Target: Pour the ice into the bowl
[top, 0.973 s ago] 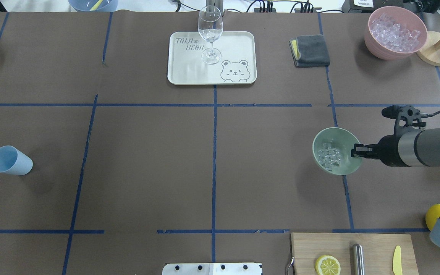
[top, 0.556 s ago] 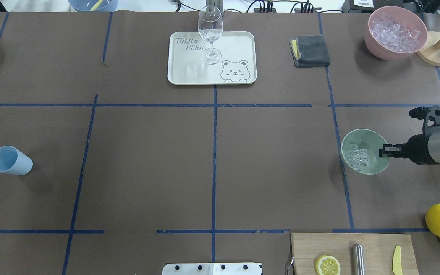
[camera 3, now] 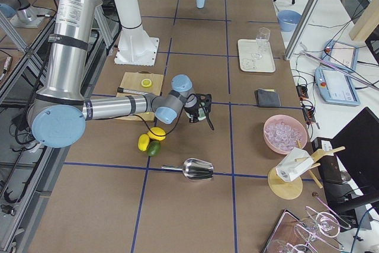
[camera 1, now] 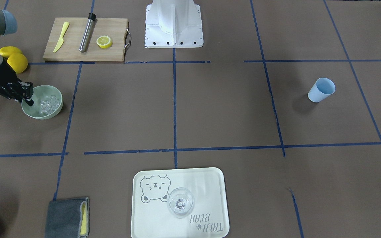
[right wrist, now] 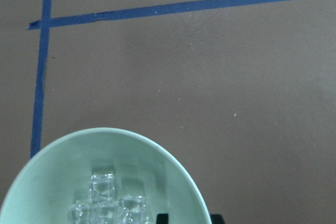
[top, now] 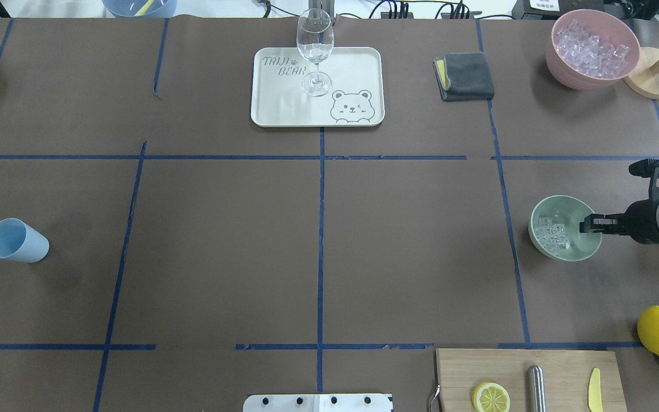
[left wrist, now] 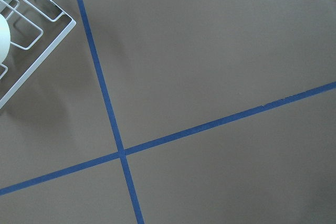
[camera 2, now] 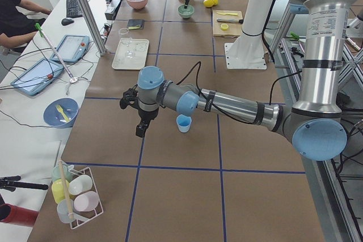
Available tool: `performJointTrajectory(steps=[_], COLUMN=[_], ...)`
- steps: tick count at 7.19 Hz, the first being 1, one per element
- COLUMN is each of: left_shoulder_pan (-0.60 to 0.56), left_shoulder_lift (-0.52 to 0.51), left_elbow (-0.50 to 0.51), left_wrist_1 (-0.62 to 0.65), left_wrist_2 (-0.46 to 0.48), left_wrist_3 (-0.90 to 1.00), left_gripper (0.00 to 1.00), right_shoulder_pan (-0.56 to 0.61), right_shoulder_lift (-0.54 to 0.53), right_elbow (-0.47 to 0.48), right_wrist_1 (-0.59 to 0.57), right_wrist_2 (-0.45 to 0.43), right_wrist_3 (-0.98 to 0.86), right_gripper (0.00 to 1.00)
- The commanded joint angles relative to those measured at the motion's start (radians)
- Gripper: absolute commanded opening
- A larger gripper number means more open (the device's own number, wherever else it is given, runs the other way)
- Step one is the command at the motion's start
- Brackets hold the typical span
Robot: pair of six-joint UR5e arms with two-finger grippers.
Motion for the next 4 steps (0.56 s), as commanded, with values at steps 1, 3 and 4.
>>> performJointTrajectory(steps=[1, 3, 4], left_shoulder_pan=[-0.003, -0.003, -0.009], left_shoulder_lift=[0.001, 0.004, 0.034], left_elbow=[-0.006, -0.005, -0.005], left_wrist_1=[0.001, -0.001, -0.005], left_wrist_2=[0.001, 0.001, 0.0], left_wrist_3=[0.0, 0.004, 0.025], left_gripper=[1.0, 1.0, 1.0], right_shoulder_pan=[0.044, 0.24, 0.323], right_shoulder_lift=[0.001, 0.0, -0.002], right_elbow=[0.0, -0.011, -0.017], right_wrist_1=[0.002, -0.036, -0.112], right_wrist_2=[0.068, 0.271, 0.303], right_wrist_3=[-0.009, -0.156, -0.289], right_gripper=[1.0, 1.0, 1.0])
